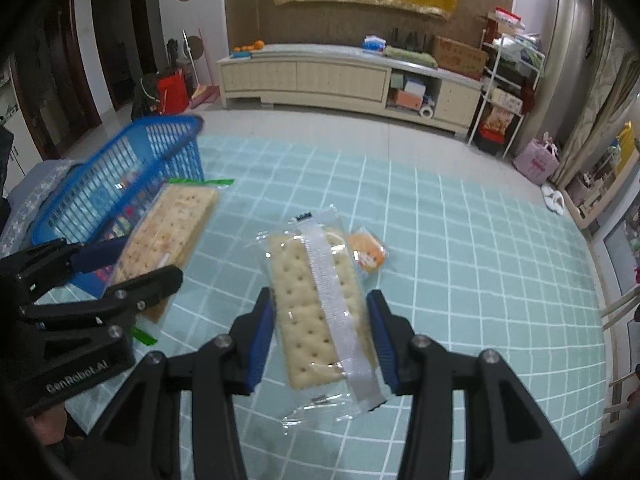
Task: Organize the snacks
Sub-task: 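Carry both cracker packs over the blue basket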
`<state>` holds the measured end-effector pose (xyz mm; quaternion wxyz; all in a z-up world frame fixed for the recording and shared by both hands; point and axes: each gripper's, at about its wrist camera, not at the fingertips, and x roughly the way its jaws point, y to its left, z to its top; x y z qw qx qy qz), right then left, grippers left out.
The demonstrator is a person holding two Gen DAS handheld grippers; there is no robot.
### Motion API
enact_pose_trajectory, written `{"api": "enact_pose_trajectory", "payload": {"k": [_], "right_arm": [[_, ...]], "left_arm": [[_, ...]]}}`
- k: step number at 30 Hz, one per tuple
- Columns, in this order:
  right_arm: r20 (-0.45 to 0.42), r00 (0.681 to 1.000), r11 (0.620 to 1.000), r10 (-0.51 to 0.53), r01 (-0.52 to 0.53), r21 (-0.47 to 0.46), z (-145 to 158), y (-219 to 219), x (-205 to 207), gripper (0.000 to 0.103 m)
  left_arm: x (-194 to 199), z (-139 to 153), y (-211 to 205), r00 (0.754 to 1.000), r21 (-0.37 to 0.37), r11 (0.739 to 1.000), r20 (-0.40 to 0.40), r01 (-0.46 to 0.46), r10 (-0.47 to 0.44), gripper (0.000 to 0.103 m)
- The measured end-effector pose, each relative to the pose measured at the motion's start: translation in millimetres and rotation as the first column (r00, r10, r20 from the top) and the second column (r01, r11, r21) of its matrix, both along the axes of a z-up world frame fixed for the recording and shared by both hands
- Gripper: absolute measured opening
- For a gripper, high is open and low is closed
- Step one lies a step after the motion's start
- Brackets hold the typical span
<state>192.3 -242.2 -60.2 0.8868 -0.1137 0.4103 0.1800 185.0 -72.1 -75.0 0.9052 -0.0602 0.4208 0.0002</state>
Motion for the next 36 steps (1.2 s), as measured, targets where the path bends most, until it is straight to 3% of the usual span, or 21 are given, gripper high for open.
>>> {"api": "enact_pose_trajectory", "payload": {"k": [9,18,28,36], "right_arm": [[0.066,0.996,0.998,0.051,-0.053,0.024,42,44,-16,0.05],[0.077,0.99,0.991,0.12,-0.123,0.049,55,97,-19,0.05],[0.052,0.98,0.981,0.19,-0.191,0.013,48,161,-16,0.05],[0.008,0.978,0.977,0.209,-0.209,-0.036,27,200,4,0.05]], "left_arm": [[-20,46,40,0.996,0.008,1.0,0.085,-0.016,0.015,0.053],[-42,68,93,0.992,0.038,0.998,0.12,-0.053,0.048,0.053],[-58,65,162,0.988,0.028,0.993,0.111,-0.115,0.111,0.053],[-46,51,187,0.99,0.016,0.993,0.084,-0.117,0.115,0.053]]}}
